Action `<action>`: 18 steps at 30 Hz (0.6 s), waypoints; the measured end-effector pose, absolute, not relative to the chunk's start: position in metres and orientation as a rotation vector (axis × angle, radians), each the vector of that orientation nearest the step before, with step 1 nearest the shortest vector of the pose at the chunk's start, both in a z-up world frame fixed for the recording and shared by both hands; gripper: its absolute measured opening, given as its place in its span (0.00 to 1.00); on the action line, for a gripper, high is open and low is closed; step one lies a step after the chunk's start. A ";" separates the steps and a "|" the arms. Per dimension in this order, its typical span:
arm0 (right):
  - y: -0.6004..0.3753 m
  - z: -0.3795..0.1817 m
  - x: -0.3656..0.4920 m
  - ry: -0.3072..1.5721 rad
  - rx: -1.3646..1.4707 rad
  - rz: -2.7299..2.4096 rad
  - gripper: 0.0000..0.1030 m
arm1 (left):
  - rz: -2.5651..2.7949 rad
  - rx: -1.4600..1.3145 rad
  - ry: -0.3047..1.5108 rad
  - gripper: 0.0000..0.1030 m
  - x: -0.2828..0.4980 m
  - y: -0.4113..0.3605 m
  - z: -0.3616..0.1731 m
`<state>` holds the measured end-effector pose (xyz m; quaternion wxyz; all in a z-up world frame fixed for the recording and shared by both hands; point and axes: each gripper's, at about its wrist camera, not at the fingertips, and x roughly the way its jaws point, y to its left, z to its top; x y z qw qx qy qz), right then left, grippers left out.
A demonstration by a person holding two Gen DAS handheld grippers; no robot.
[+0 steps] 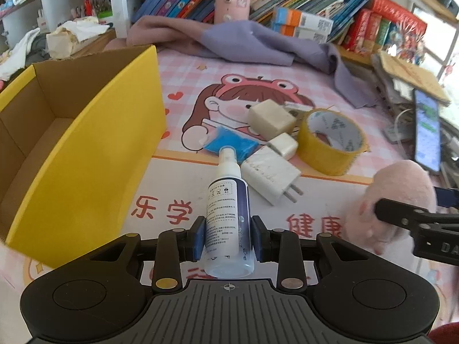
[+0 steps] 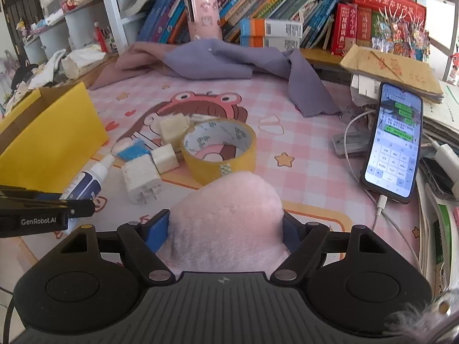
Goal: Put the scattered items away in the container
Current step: 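Grasp the pink pig with the right tool while the left tool grasps the white spray bottle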
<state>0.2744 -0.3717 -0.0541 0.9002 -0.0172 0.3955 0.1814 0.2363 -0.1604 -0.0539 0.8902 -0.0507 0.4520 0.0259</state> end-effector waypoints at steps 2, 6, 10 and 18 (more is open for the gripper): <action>-0.370 -0.049 0.269 0.797 -0.033 0.377 0.74 | 0.038 -0.111 0.915 0.30 0.228 -0.160 -0.047; -0.365 -0.044 0.258 0.781 -0.043 0.374 0.74 | 0.007 -0.106 0.875 0.30 0.215 -0.162 -0.037; -0.360 -0.039 0.246 0.772 -0.052 0.361 0.74 | -0.030 -0.110 0.853 0.30 0.203 -0.160 -0.033; -0.347 -0.026 0.215 0.741 -0.068 0.294 0.74 | -0.114 -0.118 0.812 0.30 0.181 -0.148 -0.026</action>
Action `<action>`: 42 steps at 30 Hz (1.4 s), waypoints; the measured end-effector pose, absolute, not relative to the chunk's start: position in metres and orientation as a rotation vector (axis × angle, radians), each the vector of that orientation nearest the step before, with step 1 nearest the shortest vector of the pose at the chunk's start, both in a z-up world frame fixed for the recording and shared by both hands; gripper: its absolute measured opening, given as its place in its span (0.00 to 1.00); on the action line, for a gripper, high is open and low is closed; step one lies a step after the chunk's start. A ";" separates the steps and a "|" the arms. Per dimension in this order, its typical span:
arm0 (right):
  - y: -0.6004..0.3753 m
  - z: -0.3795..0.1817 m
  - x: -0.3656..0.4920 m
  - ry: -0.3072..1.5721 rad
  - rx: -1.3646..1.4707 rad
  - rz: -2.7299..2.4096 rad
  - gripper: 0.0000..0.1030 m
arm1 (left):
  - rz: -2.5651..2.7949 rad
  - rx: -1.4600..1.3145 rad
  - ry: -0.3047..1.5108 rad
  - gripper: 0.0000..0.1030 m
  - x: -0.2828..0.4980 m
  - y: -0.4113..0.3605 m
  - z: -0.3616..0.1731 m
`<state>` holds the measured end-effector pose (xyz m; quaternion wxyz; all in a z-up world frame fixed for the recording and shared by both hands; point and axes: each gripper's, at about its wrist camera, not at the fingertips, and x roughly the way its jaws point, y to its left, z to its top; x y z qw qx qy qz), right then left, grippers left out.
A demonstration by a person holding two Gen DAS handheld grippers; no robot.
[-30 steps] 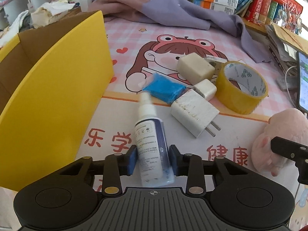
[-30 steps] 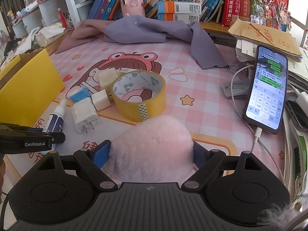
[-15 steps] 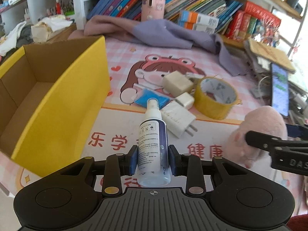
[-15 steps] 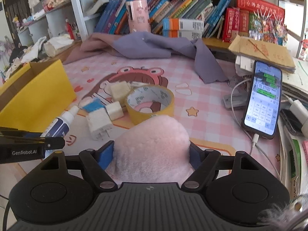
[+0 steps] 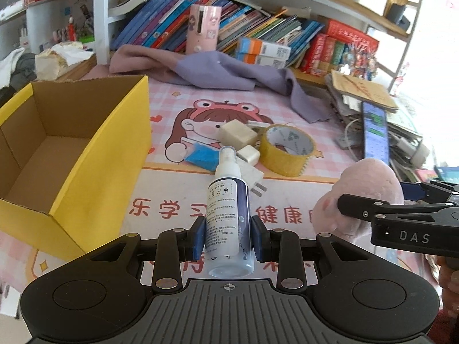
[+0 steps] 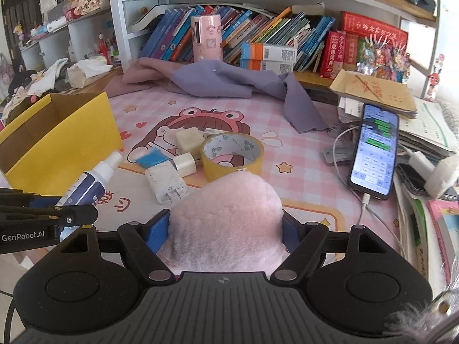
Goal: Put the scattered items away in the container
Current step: 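Grasp the pink pig with the right tool while the left tool grasps the white spray bottle, then carry the pig and spray bottle over the yellow box with both tools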
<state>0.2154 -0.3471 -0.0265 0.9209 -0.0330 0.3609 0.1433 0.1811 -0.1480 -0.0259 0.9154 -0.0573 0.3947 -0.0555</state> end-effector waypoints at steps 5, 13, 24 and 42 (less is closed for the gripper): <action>-0.333 -0.019 0.188 0.722 -0.071 0.252 0.74 | -0.180 -0.093 0.773 0.30 0.159 -0.138 -0.017; -0.297 -0.014 0.138 0.717 -0.065 0.195 0.74 | -0.249 -0.089 0.770 0.30 0.122 -0.104 -0.014; -0.244 -0.014 0.074 0.706 -0.040 0.157 0.74 | -0.312 -0.058 0.755 0.30 0.069 -0.057 -0.008; -0.151 -0.009 0.033 0.709 -0.137 0.311 0.74 | -0.175 -0.154 0.739 0.30 0.007 0.030 -0.008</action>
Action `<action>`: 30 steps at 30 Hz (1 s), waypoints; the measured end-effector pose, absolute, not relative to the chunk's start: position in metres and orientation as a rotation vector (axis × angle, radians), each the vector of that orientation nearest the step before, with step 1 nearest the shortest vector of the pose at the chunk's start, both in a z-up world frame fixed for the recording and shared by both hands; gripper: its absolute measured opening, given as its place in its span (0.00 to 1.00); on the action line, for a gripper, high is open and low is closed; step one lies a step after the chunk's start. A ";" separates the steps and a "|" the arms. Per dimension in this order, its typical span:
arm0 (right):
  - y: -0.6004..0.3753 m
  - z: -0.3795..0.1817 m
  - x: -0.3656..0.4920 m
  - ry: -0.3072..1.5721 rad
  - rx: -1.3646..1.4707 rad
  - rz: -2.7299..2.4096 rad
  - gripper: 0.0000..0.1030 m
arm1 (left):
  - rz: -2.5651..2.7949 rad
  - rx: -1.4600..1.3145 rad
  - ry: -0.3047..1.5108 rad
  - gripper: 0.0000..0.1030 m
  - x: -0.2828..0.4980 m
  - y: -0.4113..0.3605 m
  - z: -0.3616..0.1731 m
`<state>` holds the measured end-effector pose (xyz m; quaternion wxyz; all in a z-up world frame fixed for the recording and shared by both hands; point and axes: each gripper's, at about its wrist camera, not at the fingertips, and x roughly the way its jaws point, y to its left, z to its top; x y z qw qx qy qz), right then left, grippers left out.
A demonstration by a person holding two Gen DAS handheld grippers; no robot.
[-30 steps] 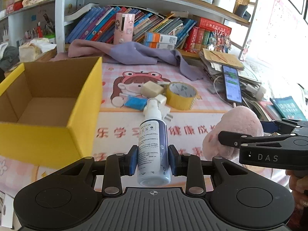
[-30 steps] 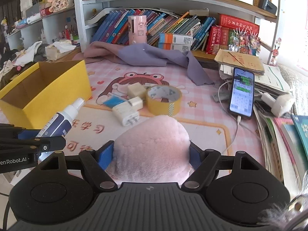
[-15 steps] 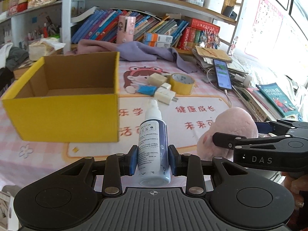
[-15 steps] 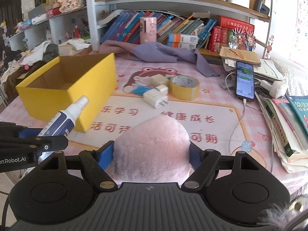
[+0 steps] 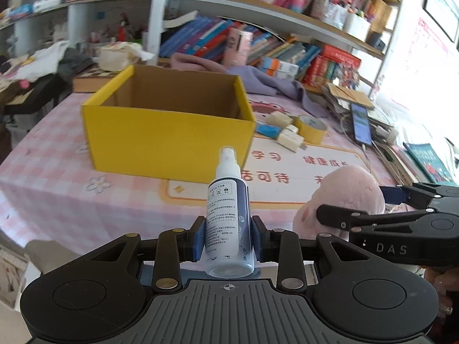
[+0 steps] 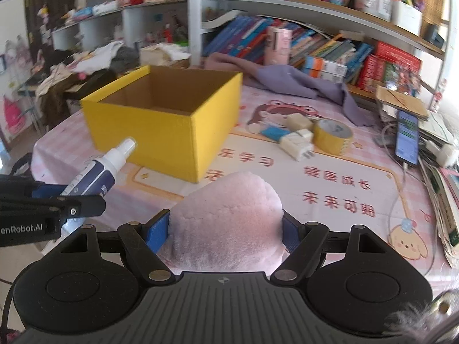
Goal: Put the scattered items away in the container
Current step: 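Carry the pig and spray bottle over the yellow box with both tools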
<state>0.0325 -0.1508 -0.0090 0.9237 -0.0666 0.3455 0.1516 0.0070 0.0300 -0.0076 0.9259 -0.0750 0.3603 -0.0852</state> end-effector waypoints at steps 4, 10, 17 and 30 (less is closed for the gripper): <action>-0.133 -0.009 0.029 0.709 -0.166 0.351 0.74 | -0.156 -0.170 0.742 0.30 -0.001 0.043 -0.010; -0.109 -0.007 0.029 0.704 -0.190 0.406 0.74 | -0.115 -0.186 0.745 0.30 -0.009 0.063 -0.011; -0.085 -0.002 0.034 0.668 -0.215 0.481 0.74 | -0.059 -0.189 0.728 0.30 -0.011 0.080 -0.007; -0.073 0.036 0.078 0.481 -0.196 0.546 0.74 | -0.065 -0.102 0.598 0.30 0.027 0.089 0.036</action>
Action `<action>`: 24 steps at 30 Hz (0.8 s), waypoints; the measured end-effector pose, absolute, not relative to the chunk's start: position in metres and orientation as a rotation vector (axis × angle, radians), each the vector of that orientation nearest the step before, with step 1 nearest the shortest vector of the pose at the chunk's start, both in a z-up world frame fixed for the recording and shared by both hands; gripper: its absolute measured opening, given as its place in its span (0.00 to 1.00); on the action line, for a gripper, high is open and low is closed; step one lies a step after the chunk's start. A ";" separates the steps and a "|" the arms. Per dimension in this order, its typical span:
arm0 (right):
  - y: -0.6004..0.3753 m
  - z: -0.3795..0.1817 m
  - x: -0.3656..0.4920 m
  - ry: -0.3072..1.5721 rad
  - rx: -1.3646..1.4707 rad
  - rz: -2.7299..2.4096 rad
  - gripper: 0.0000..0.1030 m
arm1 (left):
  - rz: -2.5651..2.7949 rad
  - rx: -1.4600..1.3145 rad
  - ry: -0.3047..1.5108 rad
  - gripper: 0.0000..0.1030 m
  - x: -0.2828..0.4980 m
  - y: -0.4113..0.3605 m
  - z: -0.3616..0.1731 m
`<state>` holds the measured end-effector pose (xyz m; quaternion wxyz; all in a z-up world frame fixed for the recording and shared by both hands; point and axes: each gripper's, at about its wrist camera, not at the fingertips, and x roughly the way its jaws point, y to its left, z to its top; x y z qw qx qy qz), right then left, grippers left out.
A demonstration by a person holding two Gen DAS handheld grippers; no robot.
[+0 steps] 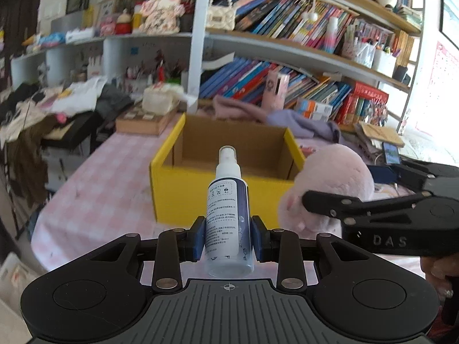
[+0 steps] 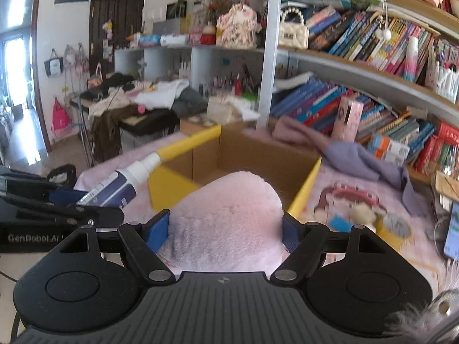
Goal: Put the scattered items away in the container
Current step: 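Carry the pig and spray bottle over the yellow box with both tools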
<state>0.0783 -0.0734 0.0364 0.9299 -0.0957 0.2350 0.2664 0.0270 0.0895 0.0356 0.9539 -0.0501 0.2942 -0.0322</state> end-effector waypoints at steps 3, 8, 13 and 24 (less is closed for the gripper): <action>-0.072 0.049 0.100 0.443 -0.191 0.549 0.74 | -0.077 -0.079 0.571 0.30 0.047 0.088 0.046; -0.069 0.062 0.142 0.396 -0.222 0.556 0.74 | -0.081 -0.079 0.540 0.30 0.086 0.093 0.055; -0.060 0.054 0.197 0.446 -0.286 0.542 0.75 | -0.066 -0.053 0.525 0.30 0.137 0.103 0.057; -0.005 -0.004 0.300 0.547 -0.609 0.661 0.75 | -0.079 0.074 0.709 0.30 0.254 0.105 0.010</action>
